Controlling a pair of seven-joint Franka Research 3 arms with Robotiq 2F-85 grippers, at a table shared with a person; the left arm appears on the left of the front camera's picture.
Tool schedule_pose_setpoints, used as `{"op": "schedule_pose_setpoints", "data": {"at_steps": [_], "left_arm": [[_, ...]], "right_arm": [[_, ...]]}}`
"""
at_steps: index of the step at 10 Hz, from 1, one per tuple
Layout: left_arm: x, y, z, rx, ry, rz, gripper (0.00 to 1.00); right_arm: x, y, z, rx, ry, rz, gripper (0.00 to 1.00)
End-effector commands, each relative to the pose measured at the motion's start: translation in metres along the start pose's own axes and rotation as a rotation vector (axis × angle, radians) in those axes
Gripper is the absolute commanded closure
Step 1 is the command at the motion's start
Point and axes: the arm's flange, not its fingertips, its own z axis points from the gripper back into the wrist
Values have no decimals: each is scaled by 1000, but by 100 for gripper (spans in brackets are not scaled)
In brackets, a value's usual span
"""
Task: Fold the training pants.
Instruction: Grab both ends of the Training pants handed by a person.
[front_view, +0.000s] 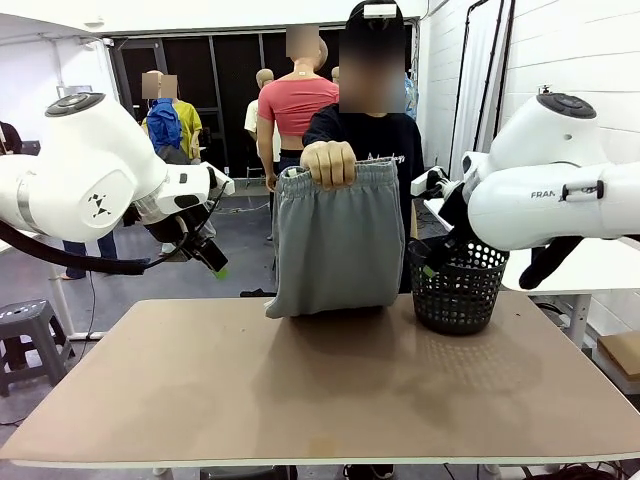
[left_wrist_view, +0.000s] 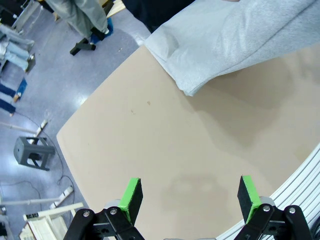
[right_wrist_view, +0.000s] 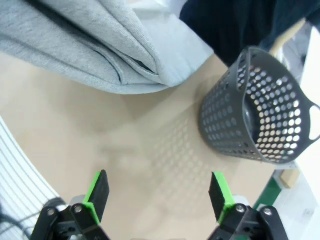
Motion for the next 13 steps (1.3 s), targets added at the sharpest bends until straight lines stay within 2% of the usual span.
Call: {"op": "schedule_pose_setpoints", "data": {"at_steps": [1, 4, 7, 8, 9, 13], "left_arm": [[6, 11, -3, -34, -10, -133, 0], [11, 25, -19, -110, -9, -375, 0], [13, 36, -33, -135, 37, -520, 0], [14, 36, -26, -117, 24, -495, 0], [9, 28, -34, -119, 17, -466, 0], [11, 29, -34, -122, 18, -484, 0]], "right_arm": [[1, -21, 13, 20, 36, 172, 0], [4, -33, 13, 66, 93, 393, 0], [6, -34, 6, 92, 105, 504, 0], [7, -31, 10, 56, 101, 494, 0], [5, -29, 6, 90, 95, 466, 0], [5, -29, 7, 88, 94, 478, 0]]}}
